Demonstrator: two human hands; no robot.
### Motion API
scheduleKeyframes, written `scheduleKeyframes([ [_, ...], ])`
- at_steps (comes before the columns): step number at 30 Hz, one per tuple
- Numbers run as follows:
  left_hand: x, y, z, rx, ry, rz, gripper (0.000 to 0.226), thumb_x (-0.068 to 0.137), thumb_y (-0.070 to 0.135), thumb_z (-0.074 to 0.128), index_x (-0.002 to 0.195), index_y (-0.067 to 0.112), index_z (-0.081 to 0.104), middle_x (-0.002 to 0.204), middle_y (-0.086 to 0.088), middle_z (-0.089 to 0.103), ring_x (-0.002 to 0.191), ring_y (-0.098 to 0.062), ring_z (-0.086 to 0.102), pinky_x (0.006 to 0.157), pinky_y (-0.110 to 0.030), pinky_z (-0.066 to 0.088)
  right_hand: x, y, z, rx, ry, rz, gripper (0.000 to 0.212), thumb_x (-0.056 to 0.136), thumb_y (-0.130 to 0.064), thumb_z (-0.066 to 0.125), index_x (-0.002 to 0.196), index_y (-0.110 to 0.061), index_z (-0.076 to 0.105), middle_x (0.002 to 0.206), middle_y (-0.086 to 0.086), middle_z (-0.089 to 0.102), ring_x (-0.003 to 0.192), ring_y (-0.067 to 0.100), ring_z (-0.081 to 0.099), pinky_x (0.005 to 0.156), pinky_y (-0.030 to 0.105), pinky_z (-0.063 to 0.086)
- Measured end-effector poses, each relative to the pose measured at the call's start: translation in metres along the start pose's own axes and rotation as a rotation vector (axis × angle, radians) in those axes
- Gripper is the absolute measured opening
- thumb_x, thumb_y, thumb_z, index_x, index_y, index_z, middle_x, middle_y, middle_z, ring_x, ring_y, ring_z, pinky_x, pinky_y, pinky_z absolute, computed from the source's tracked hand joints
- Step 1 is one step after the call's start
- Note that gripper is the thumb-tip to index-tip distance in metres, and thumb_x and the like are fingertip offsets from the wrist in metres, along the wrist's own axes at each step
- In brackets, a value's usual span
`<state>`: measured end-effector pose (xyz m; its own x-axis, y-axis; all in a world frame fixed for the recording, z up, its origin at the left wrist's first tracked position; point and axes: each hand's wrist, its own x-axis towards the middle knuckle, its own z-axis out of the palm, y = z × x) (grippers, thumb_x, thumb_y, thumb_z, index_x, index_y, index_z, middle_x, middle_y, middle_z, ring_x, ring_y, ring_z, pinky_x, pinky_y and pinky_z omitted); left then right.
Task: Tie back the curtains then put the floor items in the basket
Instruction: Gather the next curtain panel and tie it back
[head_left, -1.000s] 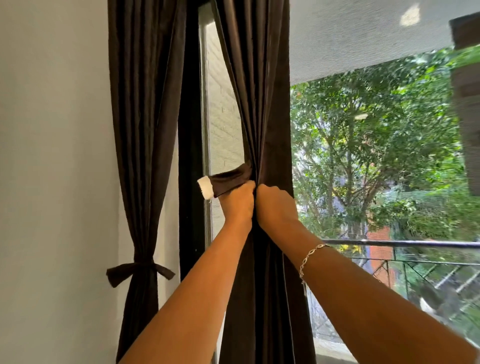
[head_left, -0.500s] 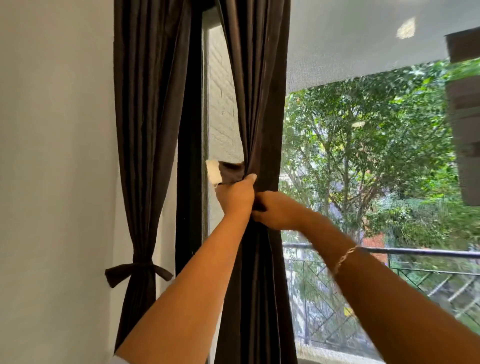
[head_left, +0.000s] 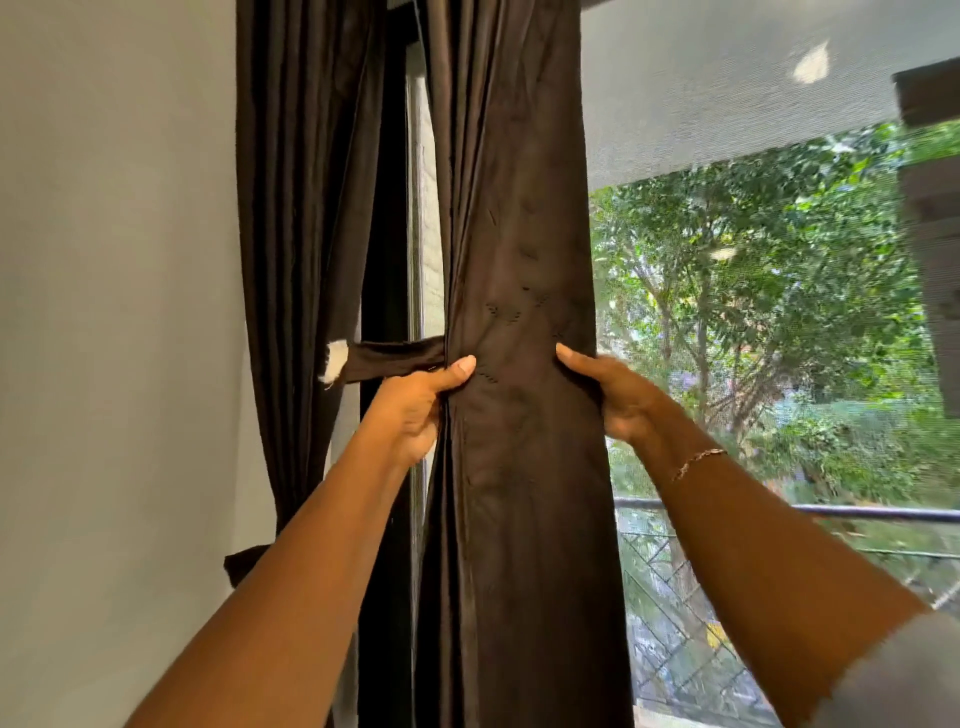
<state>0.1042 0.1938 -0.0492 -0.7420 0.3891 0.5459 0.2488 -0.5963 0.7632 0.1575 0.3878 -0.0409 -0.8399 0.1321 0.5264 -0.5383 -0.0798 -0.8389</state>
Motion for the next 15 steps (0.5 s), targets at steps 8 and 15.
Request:
scheduleKeyframes([
  [8,0.000,0.007,-0.010,-0.013,-0.022,-0.059,0.033,0.088,0.004,0.055,0.119,-0.004,0.056,0.102,-0.005,0.065,0.066,-0.011,0.069,0.061,-0.023,0.057,0.007,0.009,0.018,0.014,-0.036,-0.024,0.015,0.062,-0.013,0.068,0.074,-0.011,0.077,0.076,0.008,0.074,0.067,0.019,0.071,0.061,0.031,0.058],
  [15,-0.001,0.008,-0.009,-0.031,-0.016,-0.103,0.035,0.087,0.005,0.054,0.121,-0.003,0.054,0.110,-0.009,0.063,0.084,-0.018,0.063,0.084,-0.034,0.047,0.003,0.006,0.023,0.097,-0.066,-0.035,0.015,0.063,-0.010,0.064,0.071,-0.009,0.076,0.073,0.007,0.073,0.064,0.019,0.070,0.061,0.030,0.058],
])
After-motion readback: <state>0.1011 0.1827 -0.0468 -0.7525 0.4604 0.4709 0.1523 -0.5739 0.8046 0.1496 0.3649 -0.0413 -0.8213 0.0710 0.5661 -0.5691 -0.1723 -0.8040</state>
